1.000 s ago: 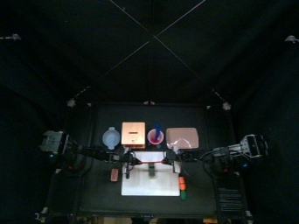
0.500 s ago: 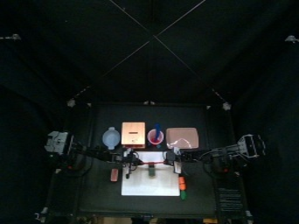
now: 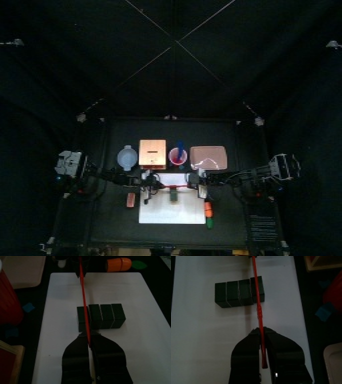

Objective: Cut the sushi into 4 pieces with the knife
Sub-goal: Cut the sushi into 4 pieces

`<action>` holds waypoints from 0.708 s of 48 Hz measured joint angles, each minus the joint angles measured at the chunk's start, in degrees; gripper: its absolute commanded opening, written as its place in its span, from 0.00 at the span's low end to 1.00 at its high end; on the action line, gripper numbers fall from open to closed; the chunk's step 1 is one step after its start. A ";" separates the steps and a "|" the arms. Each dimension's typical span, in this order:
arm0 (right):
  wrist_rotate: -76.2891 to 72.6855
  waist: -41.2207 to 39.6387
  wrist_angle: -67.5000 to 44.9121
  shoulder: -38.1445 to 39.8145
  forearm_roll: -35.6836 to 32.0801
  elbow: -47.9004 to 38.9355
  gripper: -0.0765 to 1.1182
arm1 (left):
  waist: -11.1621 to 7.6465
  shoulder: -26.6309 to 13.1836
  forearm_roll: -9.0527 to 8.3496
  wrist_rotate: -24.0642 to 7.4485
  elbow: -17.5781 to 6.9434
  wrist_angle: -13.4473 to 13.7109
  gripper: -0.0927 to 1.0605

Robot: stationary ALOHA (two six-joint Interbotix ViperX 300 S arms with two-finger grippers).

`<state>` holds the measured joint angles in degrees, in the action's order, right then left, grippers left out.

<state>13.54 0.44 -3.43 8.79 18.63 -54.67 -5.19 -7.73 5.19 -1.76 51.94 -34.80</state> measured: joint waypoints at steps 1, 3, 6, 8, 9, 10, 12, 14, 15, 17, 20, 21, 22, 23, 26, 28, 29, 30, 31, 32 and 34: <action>0.00 -0.09 0.00 -0.09 0.00 0.00 0.22 | -0.09 0.00 0.09 0.00 -0.09 -0.09 0.24; 0.00 0.00 0.00 -0.35 0.09 0.00 0.22 | -0.18 -0.18 0.35 -0.09 -0.09 -0.18 0.24; 0.00 0.09 0.00 -0.70 0.18 0.00 0.22 | -0.26 -0.53 0.70 0.00 -0.26 -0.35 0.24; 0.00 0.18 0.00 -0.88 0.26 0.00 0.22 | -0.26 -0.62 0.88 -0.09 -0.44 -0.35 0.24; 0.00 0.26 0.00 -0.97 0.26 0.00 0.22 | -0.35 -0.70 0.97 0.00 -0.53 -0.35 0.24; 0.00 0.35 0.00 -1.05 0.35 0.00 0.22 | -0.44 -0.79 1.05 -0.09 -0.62 -0.35 0.24; 0.00 0.44 0.00 -1.23 0.35 0.00 0.22 | -0.53 -0.97 1.14 -0.09 -0.70 -0.44 0.24; 0.00 0.62 0.00 -1.23 0.44 0.00 0.22 | -0.62 -1.14 1.32 0.00 -0.88 -0.44 0.24; 0.00 0.53 0.00 -1.23 0.44 0.00 0.22 | -0.62 -1.14 1.32 0.00 -0.88 -0.26 0.24; 0.00 0.62 0.09 -1.23 0.44 0.00 0.22 | -0.70 -1.14 1.32 0.00 -0.88 -0.09 0.24; 0.00 0.70 0.00 -1.23 0.44 0.18 0.22 | -0.70 -1.14 1.32 0.00 -0.97 0.09 0.24; 0.00 0.62 0.00 -1.23 0.35 0.26 0.22 | -0.70 -1.23 1.32 0.00 -0.97 0.26 0.24; 0.00 0.70 0.09 -1.23 0.26 0.35 0.22 | -0.70 -1.14 1.32 0.00 -0.97 0.35 0.24; 0.00 0.70 0.09 -1.23 0.26 0.44 0.22 | -0.70 -1.14 1.41 0.00 -0.97 0.44 0.24; 0.00 0.70 0.35 -1.14 0.09 0.70 0.22 | -0.79 -1.14 1.41 0.00 -0.97 0.88 0.24; 0.00 0.70 0.70 -0.97 -0.26 0.88 0.22 | -0.79 -1.14 1.41 0.00 -0.97 1.14 0.24; 0.00 0.70 0.79 -0.88 -0.53 1.05 0.22 | -0.79 -1.14 1.41 0.00 -0.97 1.23 0.24; 0.00 0.70 0.97 -0.70 -0.70 1.14 0.22 | -0.79 -1.05 1.41 0.00 -0.88 1.41 0.24; 0.00 0.70 1.23 -0.53 -0.97 1.23 0.22 | -0.79 -1.05 1.41 0.00 -0.97 1.49 0.24; 0.00 0.70 1.41 -0.26 -1.14 1.41 0.22 | -0.79 -0.88 1.41 0.00 -0.97 1.67 0.24; 0.00 0.79 1.76 0.18 -1.67 1.58 0.22 | -0.79 -0.62 1.41 0.00 -0.88 1.93 0.24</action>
<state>13.54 1.23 -1.67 8.96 16.96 -53.09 -5.98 -8.35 6.59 -1.76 51.06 -32.87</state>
